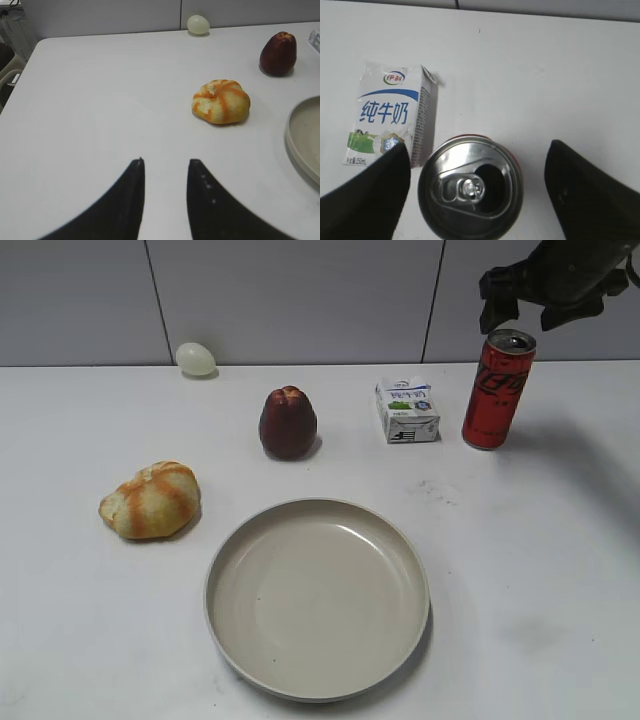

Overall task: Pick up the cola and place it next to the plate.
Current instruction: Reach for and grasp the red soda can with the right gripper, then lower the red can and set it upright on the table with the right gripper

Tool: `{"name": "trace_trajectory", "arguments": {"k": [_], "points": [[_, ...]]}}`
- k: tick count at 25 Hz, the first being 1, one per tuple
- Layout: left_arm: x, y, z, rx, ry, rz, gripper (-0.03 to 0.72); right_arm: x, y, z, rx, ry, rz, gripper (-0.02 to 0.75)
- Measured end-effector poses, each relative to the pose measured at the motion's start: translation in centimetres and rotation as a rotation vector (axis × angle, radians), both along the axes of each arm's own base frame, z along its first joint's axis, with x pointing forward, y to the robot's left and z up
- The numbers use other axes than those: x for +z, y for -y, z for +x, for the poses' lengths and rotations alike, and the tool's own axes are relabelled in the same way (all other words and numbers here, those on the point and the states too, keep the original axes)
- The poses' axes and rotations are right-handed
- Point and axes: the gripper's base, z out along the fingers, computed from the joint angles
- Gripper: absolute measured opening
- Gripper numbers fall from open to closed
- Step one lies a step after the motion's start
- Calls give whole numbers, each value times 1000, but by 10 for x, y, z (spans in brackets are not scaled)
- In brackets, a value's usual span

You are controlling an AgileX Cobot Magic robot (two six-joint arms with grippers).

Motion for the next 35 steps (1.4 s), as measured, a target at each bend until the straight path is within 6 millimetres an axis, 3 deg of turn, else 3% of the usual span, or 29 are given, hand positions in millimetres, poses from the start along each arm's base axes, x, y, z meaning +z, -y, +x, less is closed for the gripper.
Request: {"name": "trace_trajectory", "arguments": {"k": [13,18,20,25,30,35], "points": [[0,0,0,0,0,0,231,-35,-1,5,1,-107,-16,661],[0,0,0,0,0,0,231,-31,-1,6,2,-98,-15,550],[0,0,0,0,0,0,231,-29,-1,6,3,-103,-15,540],[0,0,0,0,0,0,231,-6,-1,0,4,-78,-12,540],[0,0,0,0,0,0,231,41,-2,-15,5,0,25,540],[0,0,0,0,0,0,231,79,-28,-37,77,72,25,540]]}}
